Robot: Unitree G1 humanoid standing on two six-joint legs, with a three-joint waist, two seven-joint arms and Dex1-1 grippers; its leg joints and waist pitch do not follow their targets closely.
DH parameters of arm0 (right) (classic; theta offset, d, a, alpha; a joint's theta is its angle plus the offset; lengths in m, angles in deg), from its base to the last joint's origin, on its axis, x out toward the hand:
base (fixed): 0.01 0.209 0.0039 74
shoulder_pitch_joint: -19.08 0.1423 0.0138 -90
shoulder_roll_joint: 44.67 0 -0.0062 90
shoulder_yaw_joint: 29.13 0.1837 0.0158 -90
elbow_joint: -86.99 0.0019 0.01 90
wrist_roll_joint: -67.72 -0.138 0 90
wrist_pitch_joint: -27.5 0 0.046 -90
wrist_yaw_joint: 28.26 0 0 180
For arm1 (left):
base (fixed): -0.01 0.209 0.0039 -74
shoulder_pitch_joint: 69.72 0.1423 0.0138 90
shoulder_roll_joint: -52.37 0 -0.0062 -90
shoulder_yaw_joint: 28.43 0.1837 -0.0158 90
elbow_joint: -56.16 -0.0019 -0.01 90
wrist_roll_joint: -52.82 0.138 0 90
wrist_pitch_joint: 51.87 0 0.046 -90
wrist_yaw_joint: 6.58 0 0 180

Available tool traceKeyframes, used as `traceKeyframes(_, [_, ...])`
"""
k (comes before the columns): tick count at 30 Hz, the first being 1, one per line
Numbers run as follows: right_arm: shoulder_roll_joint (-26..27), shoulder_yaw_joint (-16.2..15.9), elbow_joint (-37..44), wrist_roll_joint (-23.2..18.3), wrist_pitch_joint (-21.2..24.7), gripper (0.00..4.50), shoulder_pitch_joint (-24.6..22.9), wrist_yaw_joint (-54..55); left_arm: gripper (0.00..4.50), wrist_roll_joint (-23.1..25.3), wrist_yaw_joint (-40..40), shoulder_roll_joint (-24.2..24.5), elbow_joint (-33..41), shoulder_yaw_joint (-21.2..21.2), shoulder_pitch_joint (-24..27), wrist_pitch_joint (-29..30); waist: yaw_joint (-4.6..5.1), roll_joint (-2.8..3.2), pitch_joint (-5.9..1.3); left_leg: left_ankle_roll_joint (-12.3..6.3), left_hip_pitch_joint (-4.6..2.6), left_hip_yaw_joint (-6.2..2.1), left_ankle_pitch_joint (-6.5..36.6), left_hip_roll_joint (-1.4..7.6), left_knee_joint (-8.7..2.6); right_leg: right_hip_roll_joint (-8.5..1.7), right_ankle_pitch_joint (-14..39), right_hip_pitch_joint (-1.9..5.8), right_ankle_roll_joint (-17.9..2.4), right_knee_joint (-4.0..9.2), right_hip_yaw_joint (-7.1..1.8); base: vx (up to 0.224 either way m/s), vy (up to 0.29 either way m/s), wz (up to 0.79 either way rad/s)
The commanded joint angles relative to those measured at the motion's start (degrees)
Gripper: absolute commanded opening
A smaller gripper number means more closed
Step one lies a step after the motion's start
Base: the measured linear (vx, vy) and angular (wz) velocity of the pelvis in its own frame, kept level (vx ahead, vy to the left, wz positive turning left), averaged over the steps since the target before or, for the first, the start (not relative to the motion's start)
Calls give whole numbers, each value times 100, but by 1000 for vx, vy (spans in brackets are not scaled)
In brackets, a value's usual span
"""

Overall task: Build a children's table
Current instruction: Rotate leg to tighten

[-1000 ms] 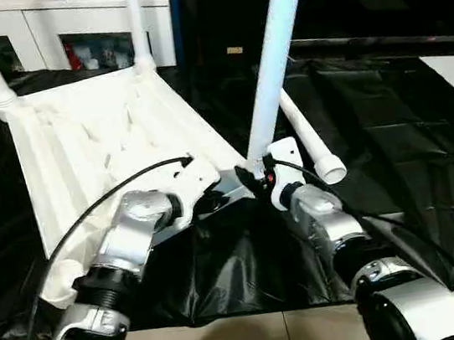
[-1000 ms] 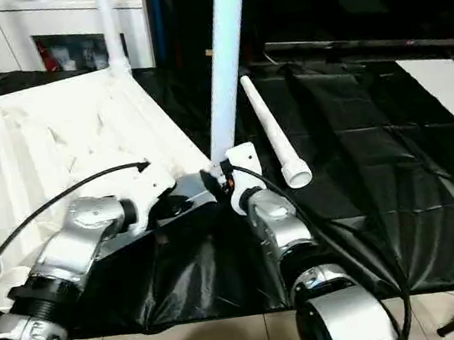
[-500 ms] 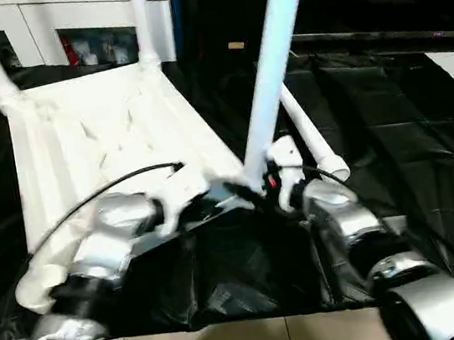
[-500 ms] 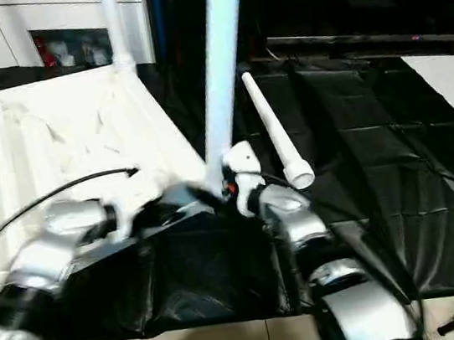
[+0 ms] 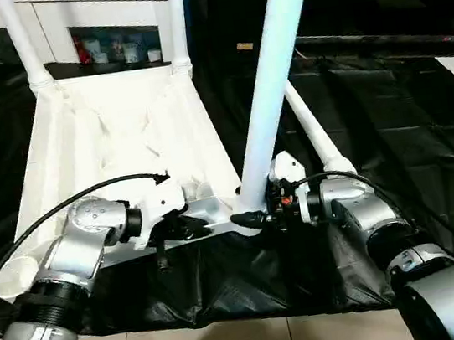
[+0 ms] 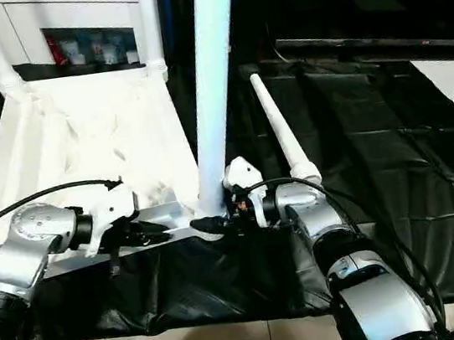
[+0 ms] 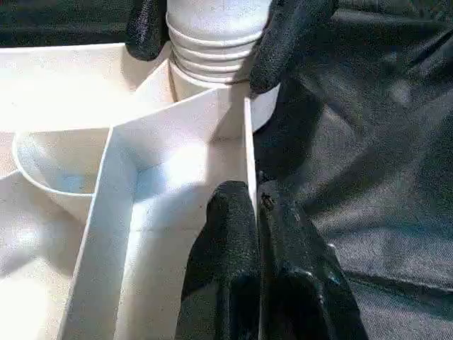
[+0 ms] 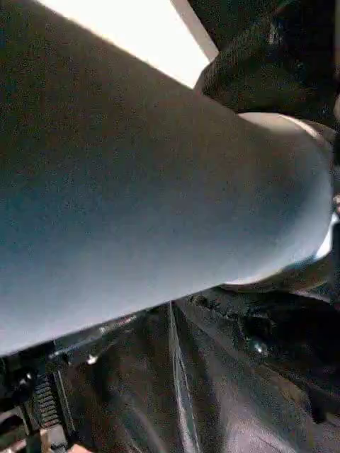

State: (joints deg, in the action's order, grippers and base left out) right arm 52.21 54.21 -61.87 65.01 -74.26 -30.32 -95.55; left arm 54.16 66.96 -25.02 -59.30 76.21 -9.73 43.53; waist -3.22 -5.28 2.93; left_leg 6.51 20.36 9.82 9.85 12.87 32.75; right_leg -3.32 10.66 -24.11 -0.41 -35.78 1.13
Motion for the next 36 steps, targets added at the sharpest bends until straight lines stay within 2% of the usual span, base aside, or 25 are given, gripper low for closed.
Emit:
traceKeyframes(1, [-5, -35, 52, -3, 41, 293, 110, -156, 0, -19, 373, -96, -22, 383, 28, -121, 13, 79, -347, -198, -28, 81, 1252, 32, -335, -304, 865, 302, -1346, 383, -159, 0, 0, 0])
traceKeyframes(5, [109, 46, 198, -95, 155, 276, -56, 36, 0, -7, 221, -162, -67, 345, 33, -35, 12, 73, -355, -206, -24, 86, 1153, 29, -329, -294, 696, 309, -1370, 361, -155, 0, 0, 0])
traceKeyframes(8, [185, 146, 232, -126, 256, 273, -98, 458, 0, 44, 14, -230, -116, 309, 5, 79, 13, 78, -337, -175, -29, 81, 1230, 29, -344, -296, 862, 298, -1333, 381, -157, 0, 0, 0])
traceKeyframes(9, [254, 212, 255, -114, 282, 273, -141, 835, 0, 120, -315, -337, -230, 248, -45, 161, 34, 50, -315, -98, -36, 73, 1422, 26, -362, -299, 1232, 283, -1240, 417, -159, 0, 0, 0])
traceKeyframes(12, [570, 364, 286, -23, 354, 272, -301, 2074, 0, 236, -1148, -716, -430, 94, -164, 460, 33, 63, -281, 65, -76, 59, 1695, 17, -382, -309, 1907, 235, -1029, 486, -171, 0, 0, 0])
traceKeyframes(13, [639, 389, 281, 4, 366, 272, -331, 2317, 0, 269, -1273, -781, -430, 95, -172, 507, 37, 63, -294, 126, -69, 31, 1789, 8, -384, -326, 2235, 246, -913, 507, -168, 0, 0, 0])
traceKeyframes(14, [960, 482, 204, 49, 370, 272, -381, 3123, 0, 351, -1785, -1136, -422, 96, -215, 754, 49, 65, -301, 147, -64, 34, 1774, 15, -384, -328, 2278, 229, -858, 514, -176, 0, 0, 0])
traceKeyframes(15, [964, 483, 203, 50, 370, 272, -382, 3132, 0, 352, -1791, -1140, -422, 96, -215, 757, 75, 56, -277, 158, -61, 30, 1877, 8, -390, -310, 2420, 204, -799, 537, -170, 0, 0, 0])
traceKeyframes(17, [1282, 515, 137, 92, 395, 272, -377, 3704, 0, 408, -2214, -1493, -398, 117, -256, 975, 82, 49, -301, 130, -64, 22, 1922, -6, -373, -317, 2545, 203, -713, 555, -168, 0, 0, 0])
traceKeyframes(18, [1392, 490, 129, 140, 382, 272, -358, 3864, 0, 433, -2329, -1617, -377, 146, -267, 1050, 103, 47, -292, 116, -56, 23, 1932, -7, -377, -305, 2529, 189, -685, 560, -167, 0, 0, 0])
traceKeyframes(19, [1531, 455, 103, 223, 351, 272, -280, 4142, 0, 496, -2466, -1786, -345, 224, -289, 1122, 99, 106, -299, 114, -60, 17, 1954, -14, -378, -303, 2501, 187, -681, 555, -168, 0, 0, 0])
traceKeyframes(20, [1623, 468, 94, 204, 317, 272, -214, 4213, 0, 514, -2528, -1910, -322, 264, -307, 1170, 124, 62, -307, 98, -37, 27, 1896, -11, -377, -291, 2311, 196, -691, 551, -172, 0, 0, 0])
traceKeyframes(22, [1644, 422, 114, 243, 246, 272, -178, 4184, 0, 493, -2540, -1986, -304, 271, -317, 1183, 116, 66, -327, 41, -37, 34, 1851, -19, -364, -279, 2089, 206, -728, 530, -168, 0, 0, 0])
traceKeyframes(23, [1624, 369, 149, 311, 140, 328, -168, 4168, 0, 477, -2527, -2021, -297, 275, -327, 1177, 113, 53, -331, -5, -7, 37, 1762, -22, -364, -277, 1901, 225, -763, 519, -166, 0, 0, 0])
traceKeyframes(24, [1544, 397, 219, 317, -54, 342, -164, 4118, 0, 486, -2434, -1979, -282, 292, -332, 1144, 106, 56, -334, -37, 0, 45, 1704, -23, -358, -278, 1778, 227, -797, 512, -169, 0, 0, 0])
traceKeyframes(25, [1544, 397, 219, 317, -54, 342, -164, 4118, 0, 486, -2434, -1979, -282, 292, -332, 1144, 106, 56, -334, -37, 0, 45, 1704, -23, -358, -278, 1778, 227, -797, 512, -169, 0, 0, 0])
traceKeyframes(27, [1363, 488, 262, 224, -101, 361, -140, 3932, 0, 458, -2236, -1823, -202, 280, -302, 1095, 96, 55, -350, -133, 15, 61, 1448, -23, -343, -274, 1292, 257, -923, 467, -169, 0, 0, 0])
traceKeyframes(28, [1181, 541, 274, 129, -76, 377, -136, 3620, 0, 412, -2033, -1661, -124, 255, -260, 1049, 98, 52, -352, -166, 15, 66, 1425, -25, -337, -269, 1224, 267, -954, 461, -166, 0, 0, 0])
traceKeyframes(31, [964, 605, 333, -99, 4, 387, -170, 2995, 0, 343, -1774, -1466, -21, 221, -194, 947, 99, 54, -354, -250, 33, 62, 1386, -12, -330, -280, 1141, 286, -1034, 453, -161, 0, 0, 0])
traceKeyframes(34, [603, 456, 426, -129, 86, 424, -233, 2146, 0, 299, -1329, -1167, 82, 225, -118, 801, 88, 54, -355, -320, 39, 63, 1283, 1, -328, -292, 1096, 302, -1115, 447, -159, 0, 0, 0])
traceKeyframes(36, [407, 323, 445, -71, 112, 432, -254, 1697, 0, 250, -1016, -984, 134, 246, -92, 792, 89, 72, -355, -347, 23, 71, 1195, 13, -327, -288, 889, 298, -1225, 426, -156, 0, 0, 0])
